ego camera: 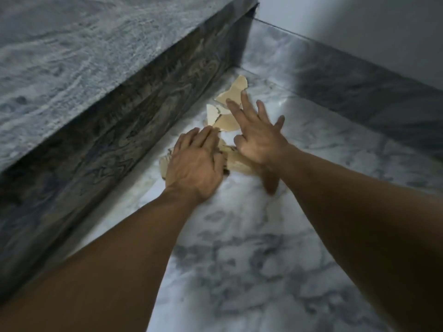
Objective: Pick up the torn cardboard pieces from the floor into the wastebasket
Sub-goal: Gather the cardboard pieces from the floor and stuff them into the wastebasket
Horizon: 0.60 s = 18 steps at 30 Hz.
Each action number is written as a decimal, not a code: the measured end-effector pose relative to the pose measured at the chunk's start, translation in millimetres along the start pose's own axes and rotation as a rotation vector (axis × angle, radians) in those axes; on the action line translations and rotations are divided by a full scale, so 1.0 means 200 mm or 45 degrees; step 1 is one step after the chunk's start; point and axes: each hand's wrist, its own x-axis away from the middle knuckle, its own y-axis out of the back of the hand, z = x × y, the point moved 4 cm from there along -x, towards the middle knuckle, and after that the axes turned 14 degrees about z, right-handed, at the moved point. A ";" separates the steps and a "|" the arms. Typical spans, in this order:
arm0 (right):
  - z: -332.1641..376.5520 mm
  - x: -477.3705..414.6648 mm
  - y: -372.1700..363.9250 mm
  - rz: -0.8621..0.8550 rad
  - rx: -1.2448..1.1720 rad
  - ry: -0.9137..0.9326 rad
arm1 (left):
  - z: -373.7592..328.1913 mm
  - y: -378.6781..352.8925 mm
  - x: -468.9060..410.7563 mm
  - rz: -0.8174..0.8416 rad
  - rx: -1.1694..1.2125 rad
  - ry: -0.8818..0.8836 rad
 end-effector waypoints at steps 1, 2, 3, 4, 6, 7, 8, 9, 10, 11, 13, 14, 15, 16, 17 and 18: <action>0.00 -0.03 0.02 0.044 0.011 -0.018 | -0.01 0.01 0.01 -0.014 0.026 0.004; 0.00 -0.07 0.03 0.086 0.019 -0.039 | -0.01 0.02 0.01 -0.028 0.043 0.001; -0.01 -0.10 0.04 0.117 0.023 -0.056 | -0.01 0.02 0.01 -0.032 0.053 -0.004; -0.01 -0.11 0.05 0.127 0.031 -0.063 | -0.01 0.03 0.01 -0.029 0.054 -0.006; -0.01 -0.11 0.06 0.093 0.081 -0.063 | 0.00 0.03 0.01 -0.018 0.061 0.007; -0.02 -0.10 0.06 0.069 0.110 -0.069 | 0.00 0.03 0.01 -0.012 0.063 0.015; -0.03 -0.08 0.07 0.048 0.123 -0.076 | 0.00 0.03 0.00 -0.002 0.054 0.017; -0.04 -0.06 0.07 0.040 0.125 -0.078 | -0.01 0.02 -0.01 0.007 0.030 0.017; -0.04 -0.05 0.08 0.047 0.114 -0.073 | -0.01 0.02 -0.02 0.011 -0.006 0.019; -0.03 -0.03 0.08 0.063 0.095 -0.065 | -0.01 0.01 -0.02 0.010 -0.043 0.026; -0.01 0.01 0.07 0.079 0.070 -0.040 | -0.02 0.02 -0.03 0.014 -0.083 0.057; -0.01 0.05 0.05 0.065 0.065 -0.027 | -0.03 0.03 -0.02 0.028 -0.086 0.074; 0.00 0.09 0.03 0.043 0.062 -0.018 | -0.04 0.03 -0.01 0.037 -0.083 0.083; 0.00 0.14 0.01 0.027 0.061 -0.012 | -0.06 0.02 0.02 0.035 -0.076 0.085; -0.01 0.18 -0.02 0.016 0.066 -0.007 | -0.08 0.01 0.06 0.026 -0.060 0.078; -0.02 0.23 -0.04 -0.005 0.090 -0.002 | -0.09 0.00 0.09 0.019 -0.037 0.057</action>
